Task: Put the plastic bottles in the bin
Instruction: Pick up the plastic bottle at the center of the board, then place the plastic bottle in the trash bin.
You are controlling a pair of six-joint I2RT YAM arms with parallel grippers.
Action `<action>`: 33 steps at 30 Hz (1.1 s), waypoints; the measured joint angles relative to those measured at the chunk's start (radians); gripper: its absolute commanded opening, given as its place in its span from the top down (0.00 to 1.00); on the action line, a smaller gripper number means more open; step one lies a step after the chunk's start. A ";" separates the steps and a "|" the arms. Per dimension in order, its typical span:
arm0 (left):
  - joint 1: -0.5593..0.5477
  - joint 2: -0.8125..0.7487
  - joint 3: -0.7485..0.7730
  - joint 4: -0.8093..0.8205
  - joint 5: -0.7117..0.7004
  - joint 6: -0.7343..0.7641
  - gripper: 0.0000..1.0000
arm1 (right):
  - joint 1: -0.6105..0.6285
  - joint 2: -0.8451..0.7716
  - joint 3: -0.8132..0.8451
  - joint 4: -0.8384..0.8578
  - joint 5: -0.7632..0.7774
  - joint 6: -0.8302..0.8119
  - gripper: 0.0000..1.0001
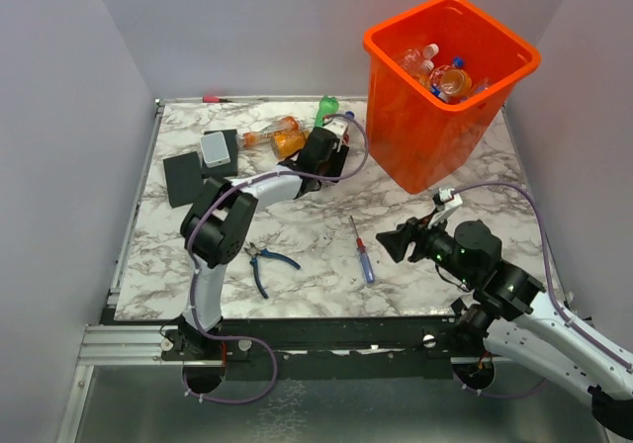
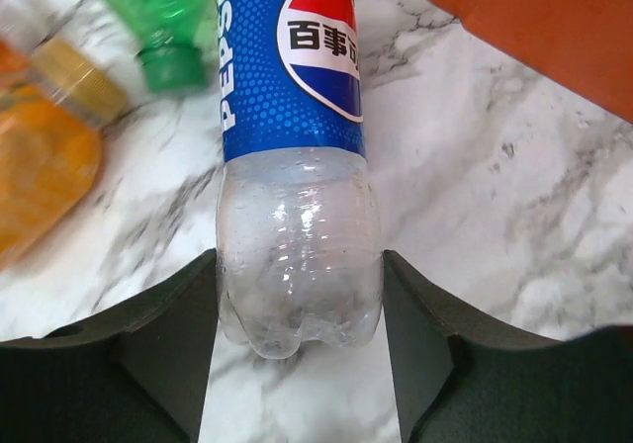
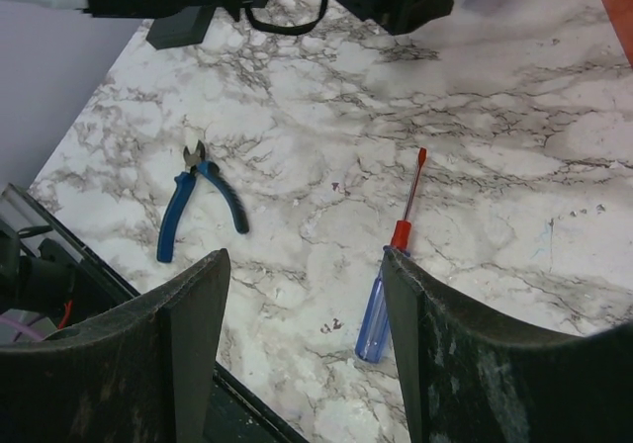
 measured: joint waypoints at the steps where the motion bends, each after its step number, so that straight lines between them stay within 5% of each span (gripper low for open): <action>1: 0.000 -0.060 -0.062 0.011 -0.013 -0.016 0.73 | 0.000 0.005 0.006 -0.002 0.000 0.000 0.34; 12: -0.007 -0.797 -0.620 0.199 -0.047 -0.168 0.78 | 0.000 0.127 0.115 0.086 -0.037 0.051 0.13; 21: -0.008 -1.429 -1.030 0.328 0.152 -0.349 0.79 | 0.000 0.380 0.289 0.330 -0.198 0.212 0.03; 26: -0.008 -1.611 -1.098 0.391 0.235 -0.476 0.81 | 0.000 0.487 0.372 0.447 -0.269 0.260 0.02; 33: -0.008 -1.661 -1.120 0.414 0.303 -0.575 0.82 | 0.003 0.626 0.465 0.558 -0.386 0.320 0.03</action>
